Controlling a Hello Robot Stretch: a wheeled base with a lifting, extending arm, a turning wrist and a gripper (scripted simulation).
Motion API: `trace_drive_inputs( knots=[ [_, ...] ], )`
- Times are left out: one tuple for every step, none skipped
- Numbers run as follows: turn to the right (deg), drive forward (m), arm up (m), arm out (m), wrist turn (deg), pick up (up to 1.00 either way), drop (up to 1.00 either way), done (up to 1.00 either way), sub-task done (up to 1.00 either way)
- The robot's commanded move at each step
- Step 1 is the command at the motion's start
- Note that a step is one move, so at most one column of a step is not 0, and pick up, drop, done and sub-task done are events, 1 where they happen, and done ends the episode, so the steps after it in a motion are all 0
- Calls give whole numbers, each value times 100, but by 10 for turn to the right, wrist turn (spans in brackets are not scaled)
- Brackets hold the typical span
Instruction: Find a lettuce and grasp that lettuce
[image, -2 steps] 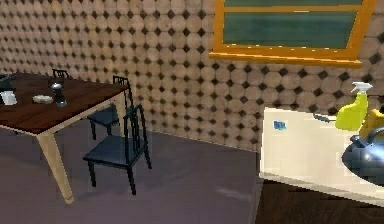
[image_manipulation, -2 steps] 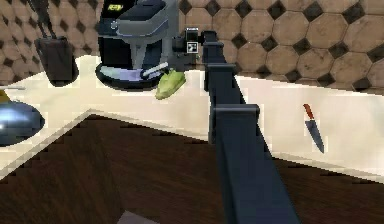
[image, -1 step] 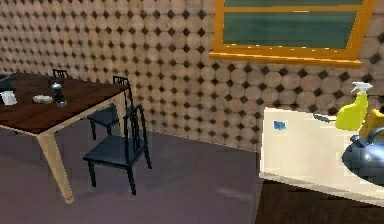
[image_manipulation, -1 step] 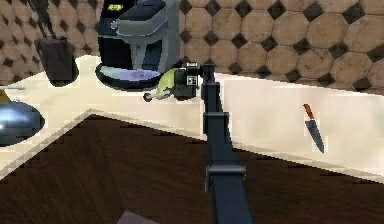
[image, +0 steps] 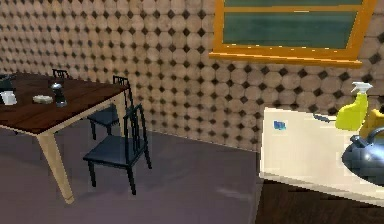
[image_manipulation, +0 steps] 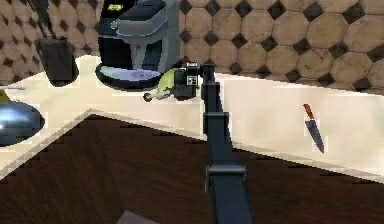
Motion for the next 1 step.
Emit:
trace_drive_inputs(
  knots=[
    [0, 0, 10, 0, 0, 0, 0, 0, 0]
  ],
)
